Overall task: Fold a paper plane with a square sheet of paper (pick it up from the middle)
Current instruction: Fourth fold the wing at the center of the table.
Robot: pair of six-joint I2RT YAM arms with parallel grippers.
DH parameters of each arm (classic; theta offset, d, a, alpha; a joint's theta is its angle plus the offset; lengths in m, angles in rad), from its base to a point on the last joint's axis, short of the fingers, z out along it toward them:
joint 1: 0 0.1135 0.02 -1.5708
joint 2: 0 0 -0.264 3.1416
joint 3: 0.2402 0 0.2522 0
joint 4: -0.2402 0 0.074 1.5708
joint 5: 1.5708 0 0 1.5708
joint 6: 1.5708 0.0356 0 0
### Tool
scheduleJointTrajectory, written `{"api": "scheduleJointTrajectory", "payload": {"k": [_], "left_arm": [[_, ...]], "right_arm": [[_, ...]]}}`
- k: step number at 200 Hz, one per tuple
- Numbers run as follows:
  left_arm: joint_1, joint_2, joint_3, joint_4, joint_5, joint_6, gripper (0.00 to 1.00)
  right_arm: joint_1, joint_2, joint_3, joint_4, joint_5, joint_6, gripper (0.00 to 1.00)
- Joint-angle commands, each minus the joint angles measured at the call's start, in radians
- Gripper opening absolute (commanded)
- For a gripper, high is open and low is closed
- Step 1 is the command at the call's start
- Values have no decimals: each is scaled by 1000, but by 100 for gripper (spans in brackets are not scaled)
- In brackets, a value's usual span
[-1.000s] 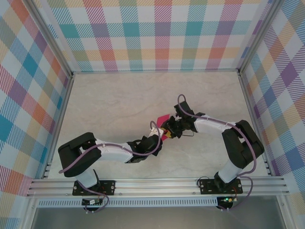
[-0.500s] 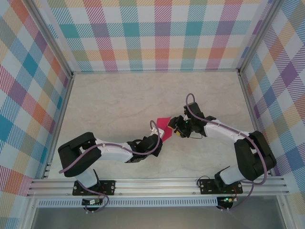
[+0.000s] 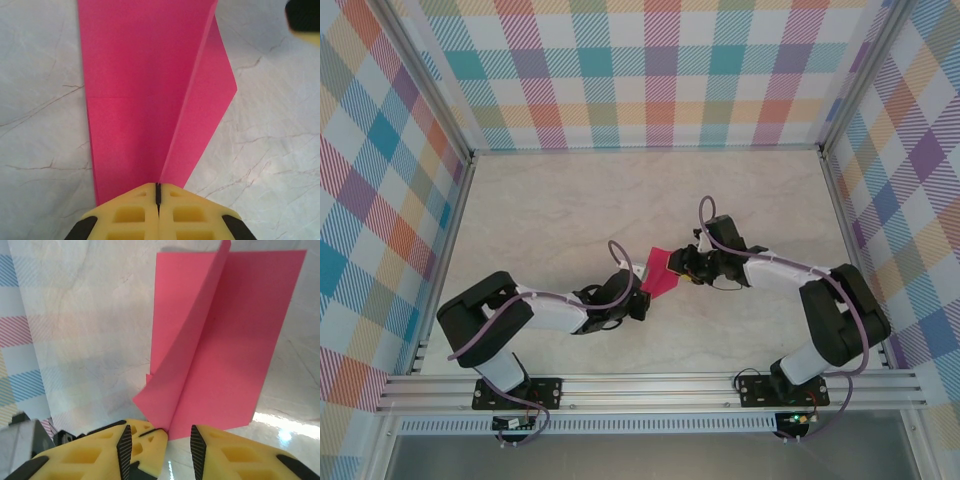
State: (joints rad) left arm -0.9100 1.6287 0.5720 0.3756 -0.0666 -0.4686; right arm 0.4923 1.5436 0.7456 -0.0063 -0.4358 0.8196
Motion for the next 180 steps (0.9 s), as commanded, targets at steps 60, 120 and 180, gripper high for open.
{"api": "scheduleJointTrajectory", "payload": {"k": [60,120,180], "left_arm": [[110,-19,-18,97,244,-206,2],[165,-11,-8,111,337,-297,2],[202,6,-23,144,358,-368,1]], "right_arm": [[-3,102,31,71,-106,-57,33],[-3,175,58,147,-154,-86,31],[-2,231,80,180,-173,-116,31]]}}
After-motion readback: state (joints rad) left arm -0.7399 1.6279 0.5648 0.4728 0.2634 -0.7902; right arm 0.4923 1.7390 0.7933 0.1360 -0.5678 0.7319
